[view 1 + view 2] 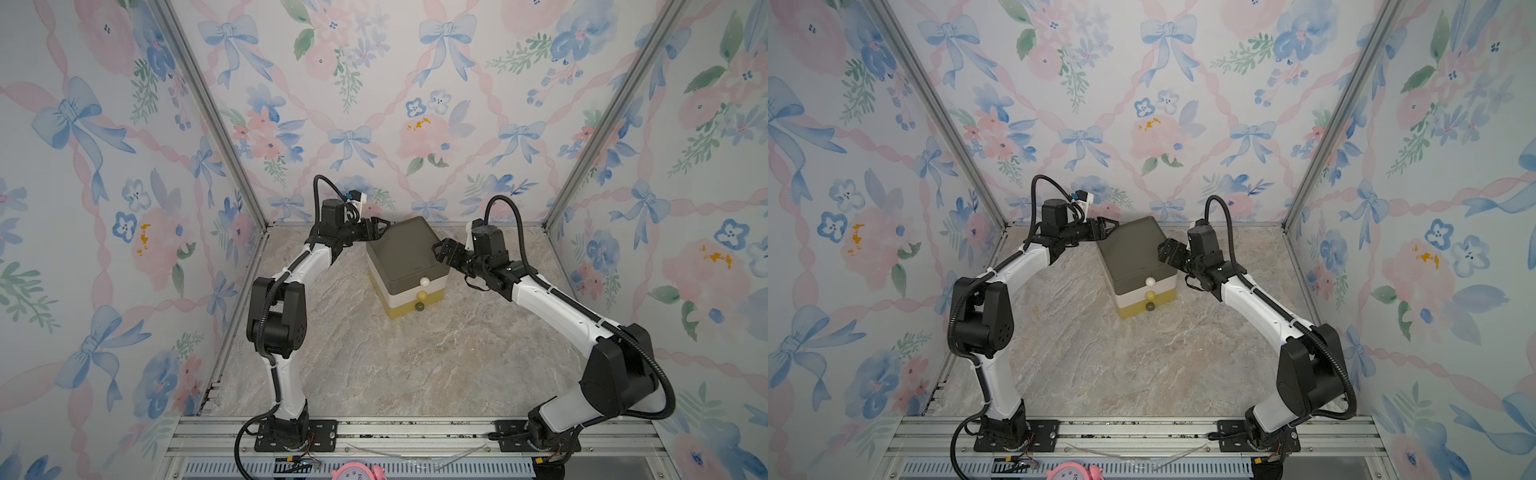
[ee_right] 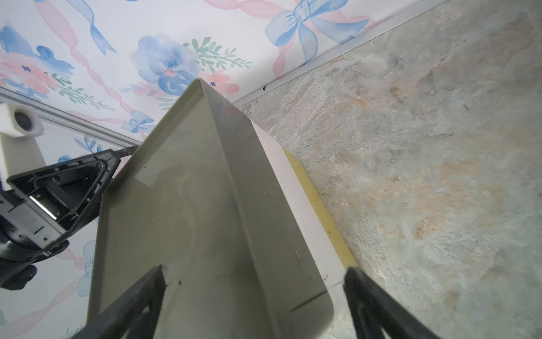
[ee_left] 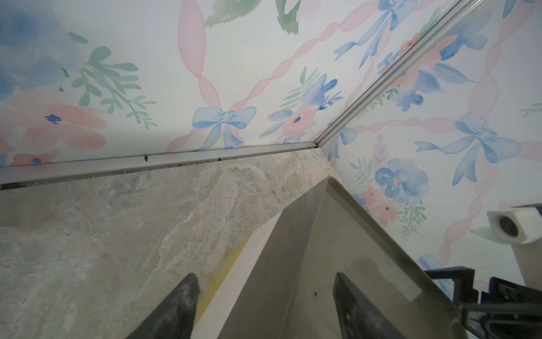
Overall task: Take the mice out of the drawer
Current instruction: Adjust the storage box at the center of the board.
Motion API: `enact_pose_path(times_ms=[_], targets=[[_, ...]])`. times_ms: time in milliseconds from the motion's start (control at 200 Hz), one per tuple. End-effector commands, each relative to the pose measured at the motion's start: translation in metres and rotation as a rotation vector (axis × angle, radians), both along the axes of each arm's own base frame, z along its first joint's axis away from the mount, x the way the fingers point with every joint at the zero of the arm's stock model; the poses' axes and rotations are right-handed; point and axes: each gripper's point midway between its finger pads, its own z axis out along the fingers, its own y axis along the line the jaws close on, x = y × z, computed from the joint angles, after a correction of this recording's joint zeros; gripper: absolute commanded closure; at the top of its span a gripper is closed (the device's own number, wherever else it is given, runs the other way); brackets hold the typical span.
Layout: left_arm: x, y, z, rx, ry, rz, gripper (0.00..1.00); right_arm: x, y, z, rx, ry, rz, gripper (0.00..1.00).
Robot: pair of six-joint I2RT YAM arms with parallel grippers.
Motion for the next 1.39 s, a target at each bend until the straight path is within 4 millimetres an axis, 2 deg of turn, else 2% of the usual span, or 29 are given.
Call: enact_pose_path(times_ms=[0,260,470,745,910,940,1110,1120,1155,1265,1390], targets=[[-0.014,-0.005,0.001,0.023,0.008,-0.053,0.26,0.007,0.016,0.014,0.014,-0.031,0.052,0.04],[-0.037,0.001,0.003,0.017,0.037,-0.039,0.33,-0.001,0.037,0.010,0.040,0.006,0.129,0.04],[-0.073,0.006,0.011,-0.011,0.038,-0.032,0.37,-0.016,0.056,0.008,0.047,0.036,0.206,0.04],[-0.129,0.033,-0.017,0.011,0.129,0.084,0.38,-0.037,0.082,0.011,0.083,0.073,0.308,0.04],[-0.165,0.048,-0.025,0.032,0.167,0.143,0.39,-0.053,0.103,0.018,0.099,0.078,0.391,0.04],[-0.171,0.052,-0.026,0.034,0.176,0.167,0.39,-0.051,0.106,0.008,0.080,0.098,0.396,0.04],[-0.199,0.059,-0.023,0.025,0.163,0.230,0.38,-0.044,0.088,0.008,0.063,0.100,0.355,0.04],[-0.200,0.060,-0.022,0.026,0.162,0.235,0.38,-0.046,0.086,0.018,0.070,0.082,0.355,0.04],[-0.202,0.063,-0.022,0.031,0.163,0.257,0.38,-0.045,0.076,0.025,0.078,0.070,0.337,0.04],[-0.207,0.068,-0.020,0.033,0.156,0.277,0.38,-0.044,0.046,0.033,0.148,0.074,0.280,0.04],[-0.211,0.067,-0.024,0.052,0.194,0.269,0.42,-0.058,0.009,0.038,0.187,0.079,0.230,0.04]])
